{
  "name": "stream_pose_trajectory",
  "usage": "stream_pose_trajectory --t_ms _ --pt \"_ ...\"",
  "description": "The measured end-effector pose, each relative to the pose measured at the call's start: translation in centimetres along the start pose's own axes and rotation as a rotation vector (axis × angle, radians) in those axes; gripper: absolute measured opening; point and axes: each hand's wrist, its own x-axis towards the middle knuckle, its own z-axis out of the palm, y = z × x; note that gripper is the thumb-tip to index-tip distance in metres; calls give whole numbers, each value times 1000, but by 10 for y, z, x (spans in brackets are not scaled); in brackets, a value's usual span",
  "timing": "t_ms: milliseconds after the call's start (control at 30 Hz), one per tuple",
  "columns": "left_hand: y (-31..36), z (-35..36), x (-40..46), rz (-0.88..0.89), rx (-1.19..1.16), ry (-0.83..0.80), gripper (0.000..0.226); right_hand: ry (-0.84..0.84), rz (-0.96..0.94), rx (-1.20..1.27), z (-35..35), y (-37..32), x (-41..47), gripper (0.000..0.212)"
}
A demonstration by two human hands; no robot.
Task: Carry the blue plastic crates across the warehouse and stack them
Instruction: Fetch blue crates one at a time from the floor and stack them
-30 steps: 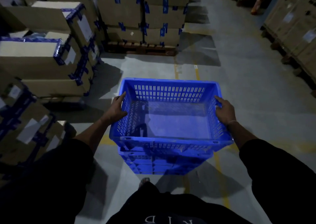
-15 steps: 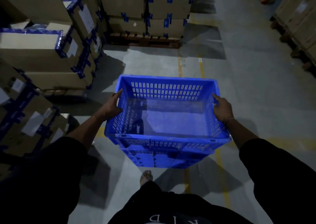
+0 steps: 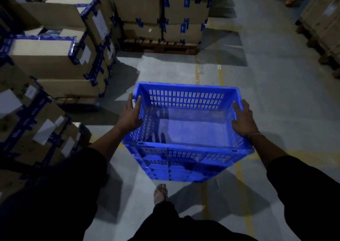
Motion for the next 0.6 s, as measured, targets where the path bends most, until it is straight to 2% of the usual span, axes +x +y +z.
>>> stream_pose_trajectory --t_ms 100,267,400,600 --pt "-7 9 2 104 176 -45 118 -32 -69 -134 10 6 0 76" --pt "1 3 8 67 223 -27 120 -48 -97 -154 15 12 16 83" --pt "0 6 6 108 201 -30 120 9 -184 -131 25 19 13 86" --pt "-2 2 11 106 163 -83 128 -21 -127 -121 18 11 17 86"
